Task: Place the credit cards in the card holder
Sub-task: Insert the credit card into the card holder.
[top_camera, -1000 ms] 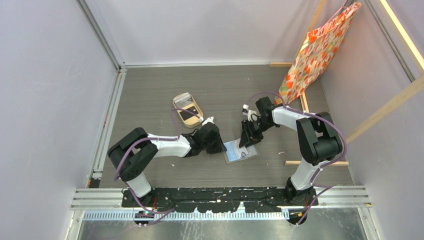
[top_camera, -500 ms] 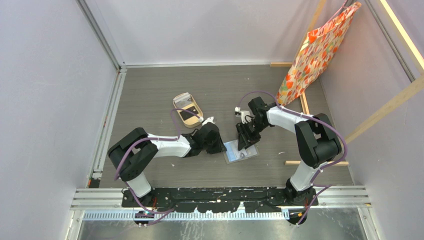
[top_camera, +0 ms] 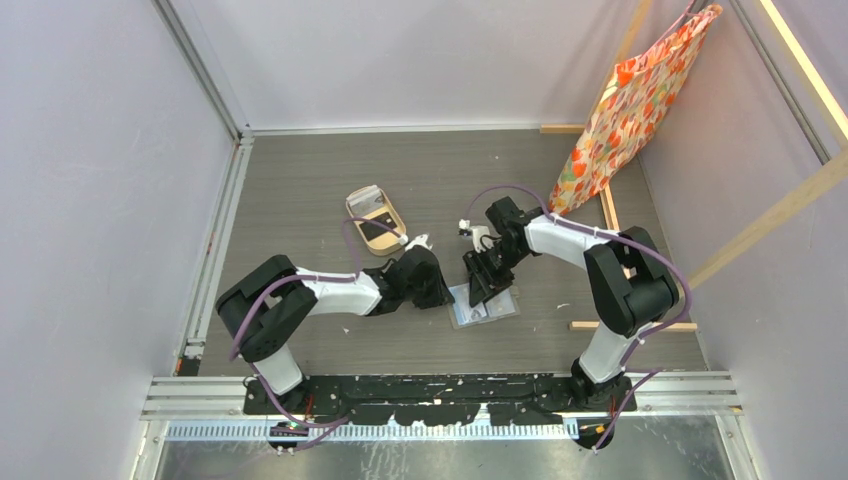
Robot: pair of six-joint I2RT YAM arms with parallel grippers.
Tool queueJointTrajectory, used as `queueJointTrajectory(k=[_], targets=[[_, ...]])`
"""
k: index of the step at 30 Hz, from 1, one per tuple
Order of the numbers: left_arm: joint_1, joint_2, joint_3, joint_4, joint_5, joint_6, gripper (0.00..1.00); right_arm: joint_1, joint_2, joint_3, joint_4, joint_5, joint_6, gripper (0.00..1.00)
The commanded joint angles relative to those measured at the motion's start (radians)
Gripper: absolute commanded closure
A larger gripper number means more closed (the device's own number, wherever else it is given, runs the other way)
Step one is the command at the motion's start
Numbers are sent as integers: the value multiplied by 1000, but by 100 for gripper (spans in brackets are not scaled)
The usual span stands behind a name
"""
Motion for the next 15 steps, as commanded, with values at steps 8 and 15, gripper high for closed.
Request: queueJointTrajectory(k=[8,15], targets=[[-10,-43,-103,138,38,8,80,-4,8,88,-79,-30,-96,48],[-8,-198,-181,205,10,73,70,-27,-89,77,-147,-40,-231,39]])
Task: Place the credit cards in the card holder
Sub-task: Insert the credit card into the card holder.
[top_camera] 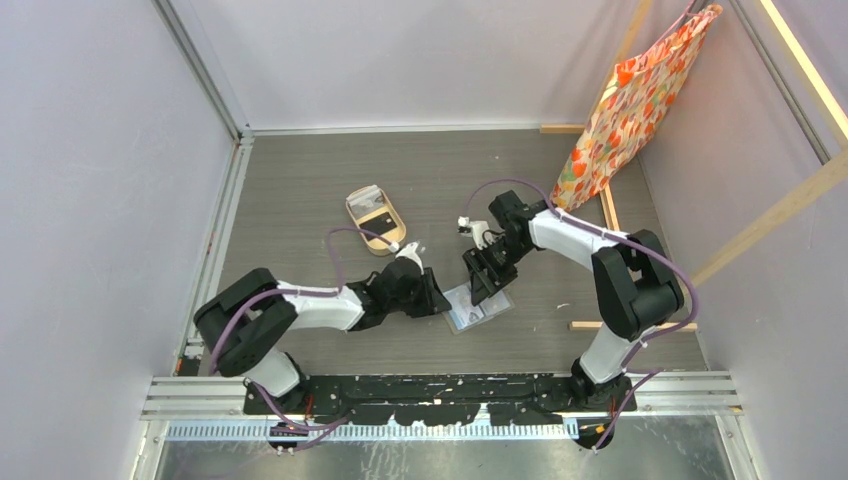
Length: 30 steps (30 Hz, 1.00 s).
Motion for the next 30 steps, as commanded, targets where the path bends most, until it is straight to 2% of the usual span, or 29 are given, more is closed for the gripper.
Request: queueJointTrajectory(k=[1,5,6,8,9,11,14,15,16,18,21,30], targets=[[-4,-136,-39,47,-30,76,68,-14,-83,32,-79,-35,-128,39],[-4,-273,-66,-10,-93,139,57,-19,-93,54,-119,-64,-190,42],[-4,-304,-69,-31,-104,154,55,-20,-99,52,-110,-61,-184,46],[-4,-357,-81,-60,-121,182,51,-20,-102,46,-76,-37,-147,66],[-4,-381,-94,-58,-128,186,48,-20,-98,46,-68,-32,-137,73],[-3,-416,-131,-23,-129,187,37,-14,-81,44,-51,-31,-115,84],[18,-450,-191,42,-106,176,9,3,-46,42,-22,9,-80,98],[36,-451,-201,51,-85,166,2,6,-36,41,-10,26,-66,99],[68,-447,-206,69,-39,160,0,10,-25,41,1,40,-46,99],[108,-419,-206,94,54,141,0,17,0,44,16,66,-24,99],[120,-369,-204,133,115,121,2,28,36,49,28,102,1,99],[115,-184,-165,266,247,70,30,82,101,86,29,127,35,99]])
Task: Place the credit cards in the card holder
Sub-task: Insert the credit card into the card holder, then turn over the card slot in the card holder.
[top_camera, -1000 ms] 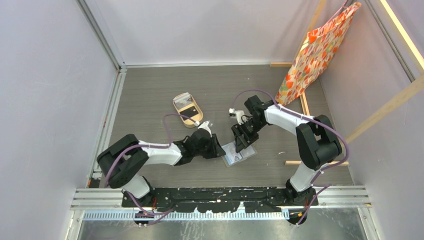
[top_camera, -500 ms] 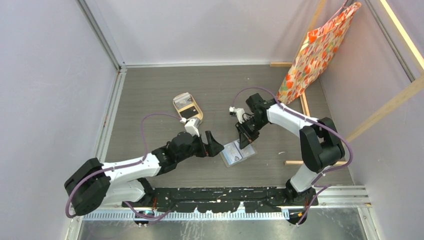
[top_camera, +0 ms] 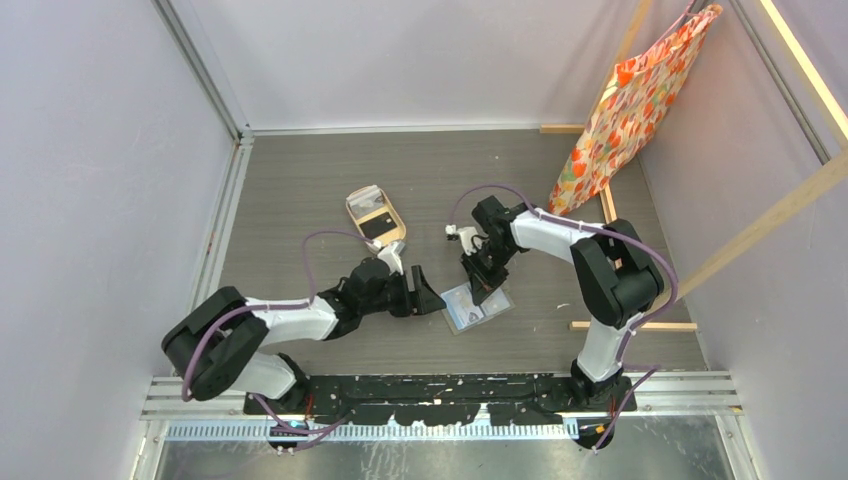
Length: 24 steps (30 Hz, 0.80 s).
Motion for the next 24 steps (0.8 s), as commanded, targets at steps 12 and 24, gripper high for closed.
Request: queueJointTrajectory(k=[12,24], targets=[[-77,210,42,338,89,-145,62,-24,-68,104,-111,-65,-137,97],[-101,175,64,239,-18,-126,60,-41,10,113,-132,-140,-110,97]])
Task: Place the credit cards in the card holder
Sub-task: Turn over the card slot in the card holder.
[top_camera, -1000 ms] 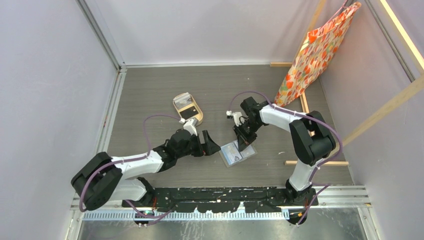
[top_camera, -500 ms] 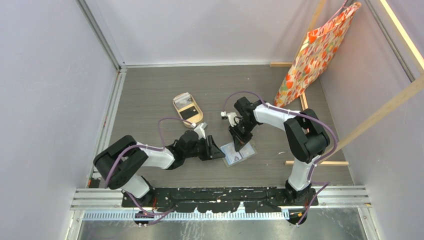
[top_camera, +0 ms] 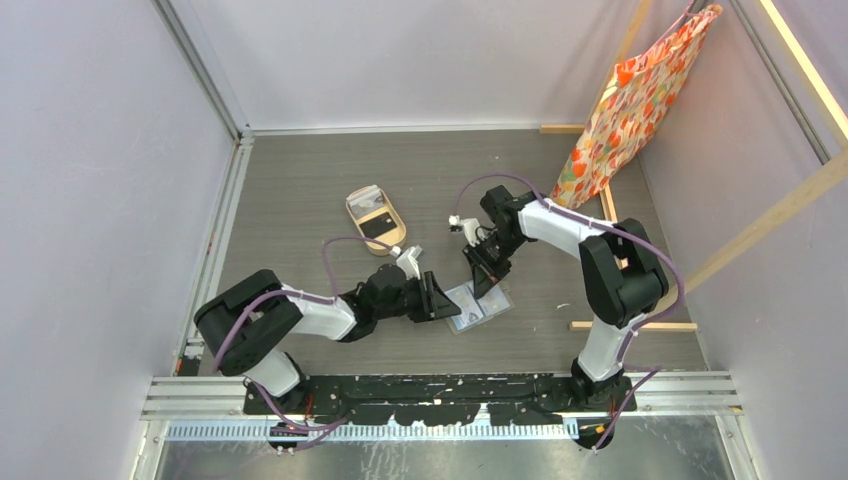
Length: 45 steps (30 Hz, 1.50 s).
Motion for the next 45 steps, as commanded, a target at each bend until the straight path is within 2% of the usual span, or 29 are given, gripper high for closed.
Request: queueJointTrajectory(k=[1,21,45], targets=[[-1,-38,35,-49,-62,21,60,8,33,30,-7,-27,32,97],[-2,7,69,-92,-81,31,56,43,116,23,44,76,115,98],[-4,30,83,-90,-94,12,55,44,135,28,39,85,120,98]])
